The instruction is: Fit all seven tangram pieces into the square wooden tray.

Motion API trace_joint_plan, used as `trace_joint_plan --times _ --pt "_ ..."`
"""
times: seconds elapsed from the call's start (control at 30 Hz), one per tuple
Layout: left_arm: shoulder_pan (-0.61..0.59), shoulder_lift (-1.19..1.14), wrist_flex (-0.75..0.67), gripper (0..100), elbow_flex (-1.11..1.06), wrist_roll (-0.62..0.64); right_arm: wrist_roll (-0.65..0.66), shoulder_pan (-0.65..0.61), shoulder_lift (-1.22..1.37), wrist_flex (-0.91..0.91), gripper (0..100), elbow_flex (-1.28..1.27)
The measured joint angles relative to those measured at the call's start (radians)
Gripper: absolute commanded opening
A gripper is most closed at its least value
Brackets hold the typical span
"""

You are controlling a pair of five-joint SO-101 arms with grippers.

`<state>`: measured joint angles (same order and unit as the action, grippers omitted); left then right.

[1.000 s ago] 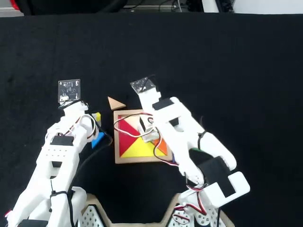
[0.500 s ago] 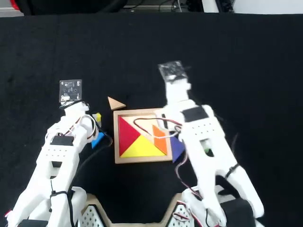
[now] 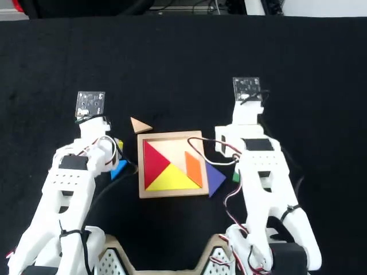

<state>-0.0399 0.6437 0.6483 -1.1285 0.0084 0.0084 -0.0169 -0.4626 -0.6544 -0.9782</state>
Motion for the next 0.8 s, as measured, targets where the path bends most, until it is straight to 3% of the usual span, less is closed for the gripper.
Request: trace_joint_plan --times 0.27,0.5,0.8 --pt "0.0 0.0 0.046 17 -0.002 0.0 0.034 0.0 0.0 -0.066 1.6 0.0" --pt "0.002 0.0 -0.14 17 -0.123 0.0 0.173 -0.044 0.0 -0.319 1.5 0.0" --pt "0.003 0.0 -0.163 17 -0.127 0.0 0.209 -0.054 0.0 -0.338 1.5 0.0"
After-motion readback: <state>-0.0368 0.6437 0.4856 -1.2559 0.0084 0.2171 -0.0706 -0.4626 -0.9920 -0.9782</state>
